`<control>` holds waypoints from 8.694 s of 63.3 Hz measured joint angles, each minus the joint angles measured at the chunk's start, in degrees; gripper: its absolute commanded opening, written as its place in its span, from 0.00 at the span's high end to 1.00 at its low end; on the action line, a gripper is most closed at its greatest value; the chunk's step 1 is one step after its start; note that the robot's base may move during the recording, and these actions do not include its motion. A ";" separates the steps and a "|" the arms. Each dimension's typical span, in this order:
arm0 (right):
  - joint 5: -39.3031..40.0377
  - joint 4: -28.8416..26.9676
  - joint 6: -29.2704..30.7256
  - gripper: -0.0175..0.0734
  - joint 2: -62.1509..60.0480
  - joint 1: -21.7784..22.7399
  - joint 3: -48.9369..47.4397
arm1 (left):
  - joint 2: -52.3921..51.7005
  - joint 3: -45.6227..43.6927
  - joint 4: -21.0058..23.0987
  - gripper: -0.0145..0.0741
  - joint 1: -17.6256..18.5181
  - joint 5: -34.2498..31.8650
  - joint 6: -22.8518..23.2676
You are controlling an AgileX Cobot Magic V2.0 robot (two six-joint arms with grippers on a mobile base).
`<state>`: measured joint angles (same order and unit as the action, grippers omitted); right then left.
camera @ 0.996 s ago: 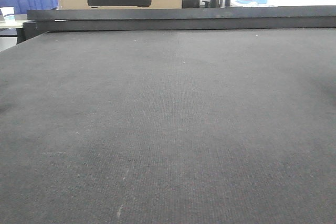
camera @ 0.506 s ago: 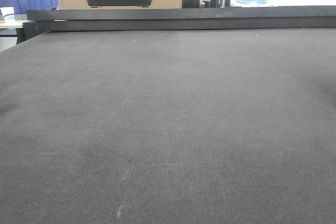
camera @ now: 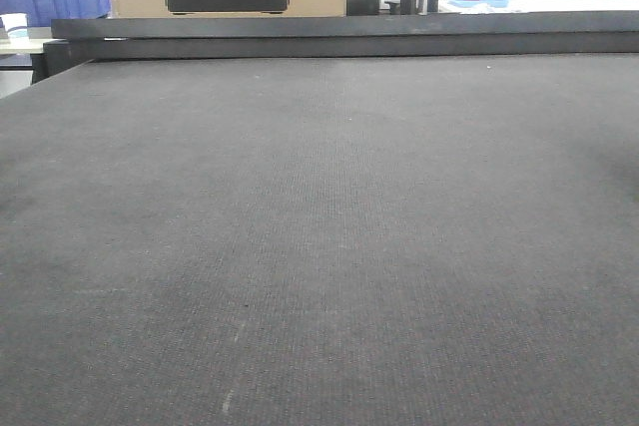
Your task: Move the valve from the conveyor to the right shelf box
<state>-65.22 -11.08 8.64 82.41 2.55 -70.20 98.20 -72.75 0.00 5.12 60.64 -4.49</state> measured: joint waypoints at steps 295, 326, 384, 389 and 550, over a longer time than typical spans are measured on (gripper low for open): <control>13.57 -0.36 0.00 0.99 -23.04 0.00 8.32 | -49.41 15.12 3.15 0.96 0.00 -23.85 -0.03; 13.57 -0.36 0.00 0.99 -23.04 0.00 8.32 | -49.41 15.12 3.03 0.96 0.00 -23.85 -0.03; 13.68 -0.25 0.00 0.99 -23.04 0.00 8.32 | -49.41 15.12 3.03 0.96 0.00 -23.85 -0.03; 13.68 -0.25 0.00 0.99 -23.04 0.00 8.32 | -49.41 15.12 3.03 0.96 0.00 -23.85 -0.03; 13.80 -0.47 0.00 0.99 -23.04 0.00 8.32 | -49.41 15.12 3.05 0.96 0.00 -23.94 -0.03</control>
<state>-51.41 -11.55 8.64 59.37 2.55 -61.88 48.79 -57.63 3.05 5.12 36.70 -4.52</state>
